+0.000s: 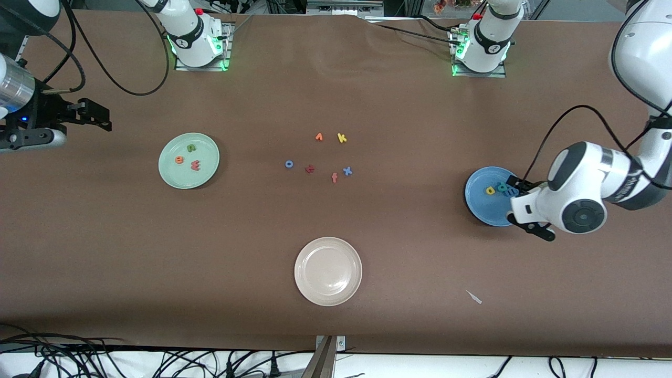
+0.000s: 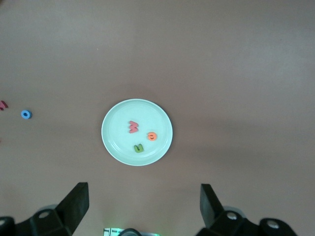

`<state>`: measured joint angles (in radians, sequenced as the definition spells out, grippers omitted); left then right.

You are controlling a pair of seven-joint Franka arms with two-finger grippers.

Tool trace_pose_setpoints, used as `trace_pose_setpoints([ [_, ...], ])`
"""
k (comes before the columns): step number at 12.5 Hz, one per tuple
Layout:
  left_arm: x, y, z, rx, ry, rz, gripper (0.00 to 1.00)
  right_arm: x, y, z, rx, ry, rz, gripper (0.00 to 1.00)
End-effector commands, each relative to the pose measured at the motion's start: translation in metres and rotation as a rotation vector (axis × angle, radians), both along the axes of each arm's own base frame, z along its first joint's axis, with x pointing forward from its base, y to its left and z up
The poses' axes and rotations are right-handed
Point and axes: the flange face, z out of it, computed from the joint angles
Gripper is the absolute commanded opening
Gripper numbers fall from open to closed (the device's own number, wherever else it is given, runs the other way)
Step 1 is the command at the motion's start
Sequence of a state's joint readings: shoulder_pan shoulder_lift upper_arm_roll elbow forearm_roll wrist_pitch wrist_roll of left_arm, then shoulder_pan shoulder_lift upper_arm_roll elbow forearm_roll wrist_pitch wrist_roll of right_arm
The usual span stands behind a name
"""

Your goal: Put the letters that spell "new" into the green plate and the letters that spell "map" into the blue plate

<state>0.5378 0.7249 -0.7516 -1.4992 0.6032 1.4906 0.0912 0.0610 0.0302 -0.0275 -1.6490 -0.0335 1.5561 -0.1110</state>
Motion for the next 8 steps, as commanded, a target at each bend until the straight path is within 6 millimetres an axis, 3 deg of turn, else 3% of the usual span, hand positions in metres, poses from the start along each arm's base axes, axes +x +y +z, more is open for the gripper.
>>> trace_pose_setpoints([
  [1,0.0,0.015,0.045,0.047,-0.055,0.124,1.0,-0.011,0.002,0.001,-0.015,0.002,0.004,1.0],
  [2,-0.002,0.016,0.066,0.039,-0.085,0.201,1.0,-0.012,0.0,0.0,-0.019,-0.013,0.002,1.0],
  [4,-0.012,0.028,0.106,-0.021,-0.147,0.348,1.0,0.004,-0.01,-0.008,-0.003,-0.086,-0.027,1.0],
  [5,-0.021,0.024,0.125,-0.022,-0.169,0.391,1.0,0.018,-0.008,-0.009,-0.021,-0.133,-0.012,1.0],
  [7,-0.036,0.033,0.175,-0.009,-0.246,0.423,1.0,0.023,-0.015,-0.017,-0.025,-0.139,-0.04,1.0],
  [8,-0.043,0.028,0.202,-0.024,-0.291,0.435,1.0,0.033,-0.014,-0.022,-0.011,-0.163,-0.045,1.0],
])
